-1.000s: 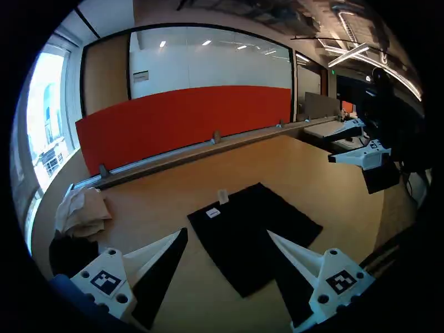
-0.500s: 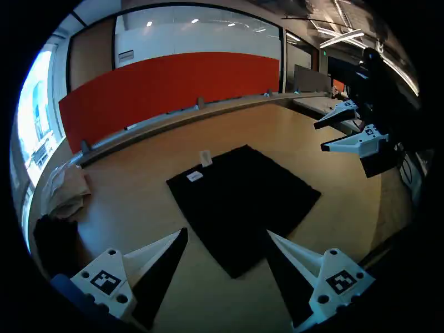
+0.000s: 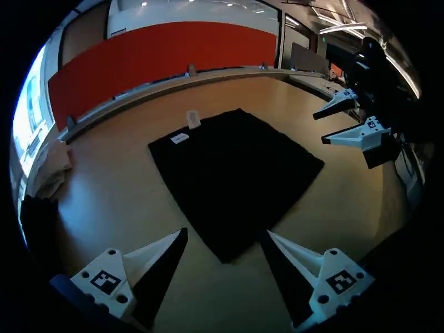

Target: Fold towel

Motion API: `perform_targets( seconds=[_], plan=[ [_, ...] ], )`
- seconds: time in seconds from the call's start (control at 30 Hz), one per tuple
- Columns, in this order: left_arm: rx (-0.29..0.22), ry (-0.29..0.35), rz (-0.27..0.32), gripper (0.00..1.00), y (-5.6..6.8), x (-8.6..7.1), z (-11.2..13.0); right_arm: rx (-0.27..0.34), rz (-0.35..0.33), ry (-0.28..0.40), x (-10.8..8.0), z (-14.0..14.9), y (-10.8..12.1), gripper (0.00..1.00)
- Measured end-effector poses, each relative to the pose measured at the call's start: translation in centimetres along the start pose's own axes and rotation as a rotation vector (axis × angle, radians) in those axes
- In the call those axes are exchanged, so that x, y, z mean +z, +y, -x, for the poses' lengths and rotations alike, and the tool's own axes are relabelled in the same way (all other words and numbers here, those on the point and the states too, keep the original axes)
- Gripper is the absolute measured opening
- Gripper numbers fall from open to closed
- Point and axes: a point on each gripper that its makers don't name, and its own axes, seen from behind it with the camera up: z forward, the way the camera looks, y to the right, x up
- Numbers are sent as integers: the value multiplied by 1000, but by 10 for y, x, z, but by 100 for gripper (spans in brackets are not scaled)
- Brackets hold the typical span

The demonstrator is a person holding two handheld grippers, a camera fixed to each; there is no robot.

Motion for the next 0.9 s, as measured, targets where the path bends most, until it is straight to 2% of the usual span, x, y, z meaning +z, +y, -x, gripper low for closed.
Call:
perform_targets(
  seconds=[0.37, 0.6, 0.8, 0.9],
  plan=[
    [-24, -89, 19, 94, 7, 19, 33, -4, -23, -93, 12, 46, -7, 100],
    [-49, -112, 25, 94, 10, 23, 38, -2, -34, -127, 15, 60, -9, 100],
    [-42, -123, 25, 94, 10, 24, 39, 9, -52, -141, 17, 67, -13, 95],
    [-30, -127, 16, 94, 10, 25, 40, 6, -59, -147, 17, 71, -15, 88]
  ],
)
